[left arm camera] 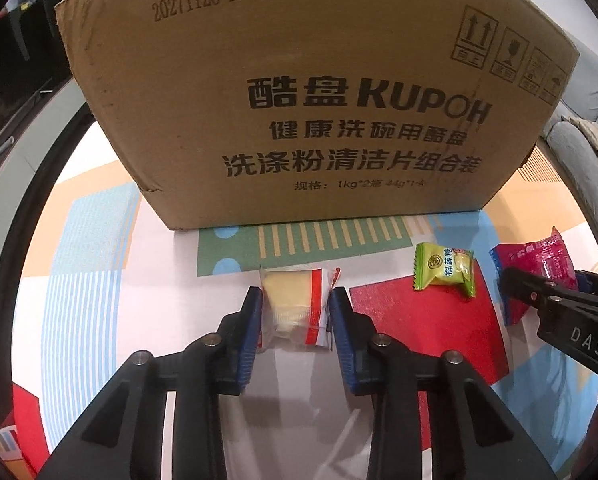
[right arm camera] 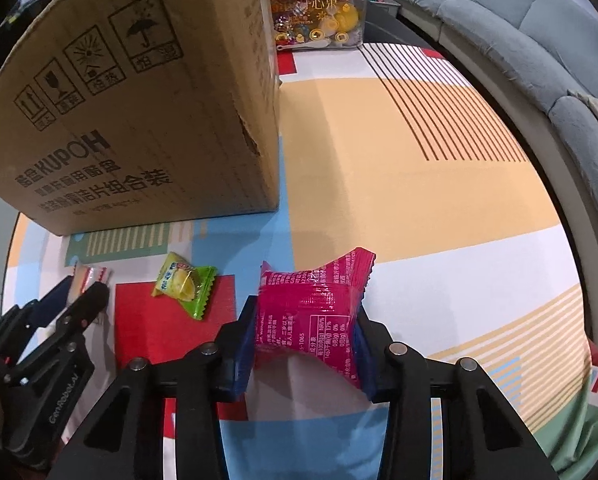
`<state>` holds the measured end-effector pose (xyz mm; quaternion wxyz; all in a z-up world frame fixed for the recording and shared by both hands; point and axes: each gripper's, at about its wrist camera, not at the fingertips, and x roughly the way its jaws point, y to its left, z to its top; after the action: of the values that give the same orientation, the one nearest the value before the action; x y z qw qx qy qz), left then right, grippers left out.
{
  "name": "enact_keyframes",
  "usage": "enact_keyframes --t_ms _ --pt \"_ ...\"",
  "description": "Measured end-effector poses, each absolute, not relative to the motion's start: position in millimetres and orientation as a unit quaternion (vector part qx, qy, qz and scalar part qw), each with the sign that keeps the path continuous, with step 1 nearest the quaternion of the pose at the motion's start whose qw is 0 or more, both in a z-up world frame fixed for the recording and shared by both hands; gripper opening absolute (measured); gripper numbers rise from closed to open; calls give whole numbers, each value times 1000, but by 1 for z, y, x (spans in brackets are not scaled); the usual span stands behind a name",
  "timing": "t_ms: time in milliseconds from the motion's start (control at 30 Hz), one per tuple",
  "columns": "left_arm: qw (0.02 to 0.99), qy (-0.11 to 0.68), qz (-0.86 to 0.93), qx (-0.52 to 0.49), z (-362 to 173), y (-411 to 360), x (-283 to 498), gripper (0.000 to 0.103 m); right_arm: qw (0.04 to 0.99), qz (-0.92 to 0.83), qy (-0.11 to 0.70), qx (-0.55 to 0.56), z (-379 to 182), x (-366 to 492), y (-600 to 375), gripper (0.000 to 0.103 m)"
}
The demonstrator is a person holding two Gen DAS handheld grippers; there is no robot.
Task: Organize snacks
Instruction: 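Grasp clear-wrapped cake with left tool while right tool grasps pink packet, then lift and carry cake with left tool while right tool carries pink packet over box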
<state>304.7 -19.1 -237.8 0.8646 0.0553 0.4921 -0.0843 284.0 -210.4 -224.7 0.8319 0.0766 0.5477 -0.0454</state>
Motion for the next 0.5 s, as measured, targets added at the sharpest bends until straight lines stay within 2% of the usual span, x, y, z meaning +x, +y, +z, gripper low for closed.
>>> enact_keyframes --t_ms 500 --pt "873 480 -69 48 -201 -27 292 33 850 -36 520 76 -191 270 -209 40"
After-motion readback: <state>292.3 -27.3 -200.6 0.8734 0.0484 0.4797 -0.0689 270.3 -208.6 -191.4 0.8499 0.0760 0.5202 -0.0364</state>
